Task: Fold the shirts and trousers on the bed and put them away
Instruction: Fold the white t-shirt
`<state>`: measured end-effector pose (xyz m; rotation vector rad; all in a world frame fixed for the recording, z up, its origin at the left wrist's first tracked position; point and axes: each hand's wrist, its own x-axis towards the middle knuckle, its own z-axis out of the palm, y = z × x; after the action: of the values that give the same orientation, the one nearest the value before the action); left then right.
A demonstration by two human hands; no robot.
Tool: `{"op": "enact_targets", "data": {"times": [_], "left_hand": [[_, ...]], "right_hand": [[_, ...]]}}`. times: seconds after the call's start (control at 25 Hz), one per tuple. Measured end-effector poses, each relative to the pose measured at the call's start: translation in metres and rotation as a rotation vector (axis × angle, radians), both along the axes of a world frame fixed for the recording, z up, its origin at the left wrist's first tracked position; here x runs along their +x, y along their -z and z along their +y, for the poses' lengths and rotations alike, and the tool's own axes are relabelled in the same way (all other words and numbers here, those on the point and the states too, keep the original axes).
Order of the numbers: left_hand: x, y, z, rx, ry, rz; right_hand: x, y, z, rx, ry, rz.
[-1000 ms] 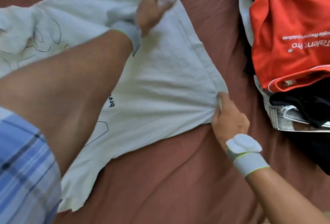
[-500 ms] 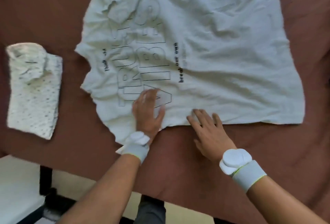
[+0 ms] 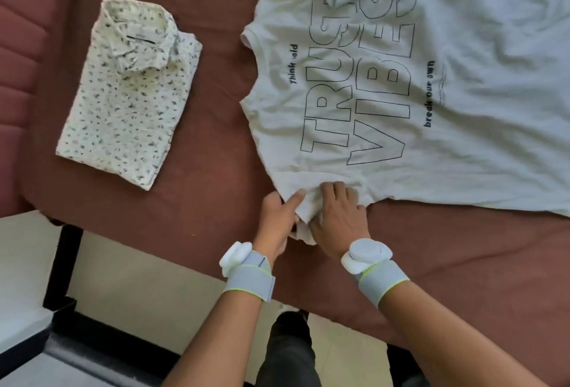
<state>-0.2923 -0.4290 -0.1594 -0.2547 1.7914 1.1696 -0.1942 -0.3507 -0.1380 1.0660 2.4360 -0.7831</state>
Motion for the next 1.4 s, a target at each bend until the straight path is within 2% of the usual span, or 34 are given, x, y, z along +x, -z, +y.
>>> {"op": "enact_targets", "data": {"times": [0.12,0.2,0.28,0.36,0.52,0.64,0.76,0.84,1.04,1.2,1.28,1.32,1.36,1.4], "left_hand": [[0.007,-0.008,-0.025,0.058,-0.012,-0.016],[0.020,-0.011,-0.038,0.050,0.145,-0.019],[0.037,-0.011,-0.041,-0.024,0.423,0.054],[0.048,-0.005,-0.039,-0.102,0.493,0.141],[0.063,-0.001,-0.051,-0.074,0.264,0.137],[0.073,-0.005,-0.044,-0.003,0.070,0.056],[0.057,-0.021,-0.011,0.198,-0.193,0.023],[0.042,-0.031,0.019,0.239,-0.298,0.043],[0.027,-0.051,0.056,0.175,-0.337,0.198],[-0.034,-0.065,0.140,0.234,-0.386,0.335],[-0.082,-0.061,0.189,0.341,-0.279,0.278],[-0.098,-0.052,0.201,0.329,-0.183,0.282],[-0.103,-0.039,0.201,0.256,-0.046,0.364],[-0.101,-0.024,0.189,0.133,0.130,0.518]], "right_hand": [[0.004,-0.005,-0.005,-0.160,-0.098,-0.005],[0.015,-0.009,-0.004,-0.255,-0.147,0.084],[0.035,-0.009,0.008,-0.139,-0.128,0.158],[0.069,0.000,0.031,0.056,-0.059,0.090],[0.143,0.006,0.081,0.291,0.130,-0.206],[0.180,0.012,0.119,0.382,0.159,-0.268],[0.203,0.022,0.154,0.404,0.201,-0.324],[0.227,0.028,0.180,0.420,0.249,-0.313],[0.259,0.020,0.223,0.532,0.173,-0.212],[0.215,-0.013,0.306,0.626,0.172,-0.020],[0.171,-0.023,0.347,0.627,0.218,-0.010],[0.151,-0.022,0.356,0.624,0.240,-0.025],[0.134,-0.017,0.352,0.595,0.230,-0.046],[0.122,-0.009,0.339,0.536,0.184,-0.064]]}}
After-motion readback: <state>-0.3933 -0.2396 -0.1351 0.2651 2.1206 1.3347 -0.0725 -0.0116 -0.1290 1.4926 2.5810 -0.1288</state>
